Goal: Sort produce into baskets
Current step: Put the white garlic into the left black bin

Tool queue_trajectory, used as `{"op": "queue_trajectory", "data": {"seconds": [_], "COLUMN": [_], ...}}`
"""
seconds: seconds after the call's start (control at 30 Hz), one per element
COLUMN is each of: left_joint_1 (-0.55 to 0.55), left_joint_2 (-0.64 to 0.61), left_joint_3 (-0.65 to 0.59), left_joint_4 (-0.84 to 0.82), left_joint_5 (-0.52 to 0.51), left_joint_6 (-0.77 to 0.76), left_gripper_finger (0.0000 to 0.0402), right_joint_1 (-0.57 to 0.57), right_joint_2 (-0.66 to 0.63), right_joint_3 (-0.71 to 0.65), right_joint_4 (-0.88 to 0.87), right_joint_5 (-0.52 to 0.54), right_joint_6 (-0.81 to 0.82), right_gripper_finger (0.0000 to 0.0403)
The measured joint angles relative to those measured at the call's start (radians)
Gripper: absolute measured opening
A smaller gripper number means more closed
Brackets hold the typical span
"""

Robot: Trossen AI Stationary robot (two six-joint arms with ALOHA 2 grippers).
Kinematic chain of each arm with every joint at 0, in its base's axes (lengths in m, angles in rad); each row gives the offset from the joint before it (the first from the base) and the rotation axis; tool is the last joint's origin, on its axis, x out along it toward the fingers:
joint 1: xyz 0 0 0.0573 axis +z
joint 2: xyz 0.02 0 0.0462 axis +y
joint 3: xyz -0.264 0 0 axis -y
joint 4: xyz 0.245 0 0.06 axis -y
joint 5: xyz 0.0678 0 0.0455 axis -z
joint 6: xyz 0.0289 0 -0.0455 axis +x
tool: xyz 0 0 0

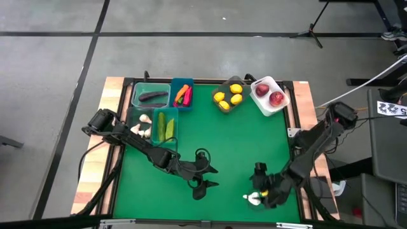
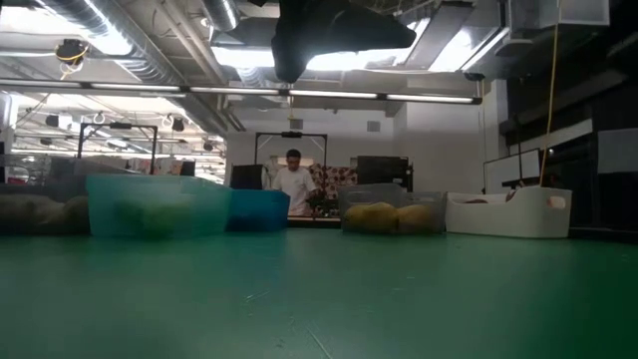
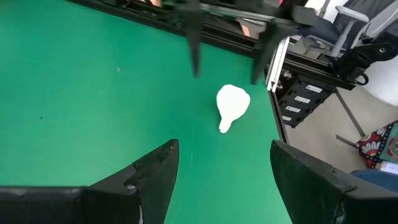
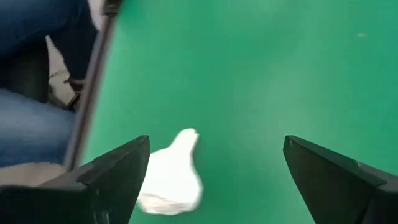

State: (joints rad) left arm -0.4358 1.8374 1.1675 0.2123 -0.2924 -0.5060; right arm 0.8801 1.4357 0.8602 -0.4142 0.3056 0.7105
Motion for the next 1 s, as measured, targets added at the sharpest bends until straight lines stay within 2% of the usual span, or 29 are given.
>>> {"op": "queue_trajectory", "data": {"seconds": [0.1,0.3,0.4,0.67,0.87,1.0], "left_joint_1": [0.000,-0.001,-0.004,-0.029,-0.051,-0.051], "left_joint_2": [0.000,0.000,0.000,0.000,0.000,0.000], "left_joint_3": [0.000,0.000,0.000,0.000,0.000,0.000], "left_joint_4": [0.000,0.001,0.001,0.001,0.001,0.000], "left_joint_5": [-0.003,-0.004,-0.005,-0.005,-0.008,-0.009], "left_joint_6": [0.000,-0.001,-0.002,-0.005,-0.005,0.000], "left_gripper_finger": [0.0246,0.0246,0.0246,0.0246,0.0246,0.0246], "right_joint_1": [0.040,0.099,0.110,0.109,0.109,0.110], "right_joint_2": [0.065,0.172,0.219,0.351,0.418,0.421], "right_joint_3": [0.092,0.219,0.228,0.228,0.230,0.231], "right_joint_4": [-0.052,-0.212,-0.215,-0.234,-0.235,-0.232], "right_joint_5": [0.021,0.091,0.092,0.002,-0.004,0.025], "right_joint_6": [0.025,0.178,0.238,0.381,0.396,0.380], "right_gripper_finger": [0.0369,0.0369,0.0369,0.0369,0.0368,0.0338]}}
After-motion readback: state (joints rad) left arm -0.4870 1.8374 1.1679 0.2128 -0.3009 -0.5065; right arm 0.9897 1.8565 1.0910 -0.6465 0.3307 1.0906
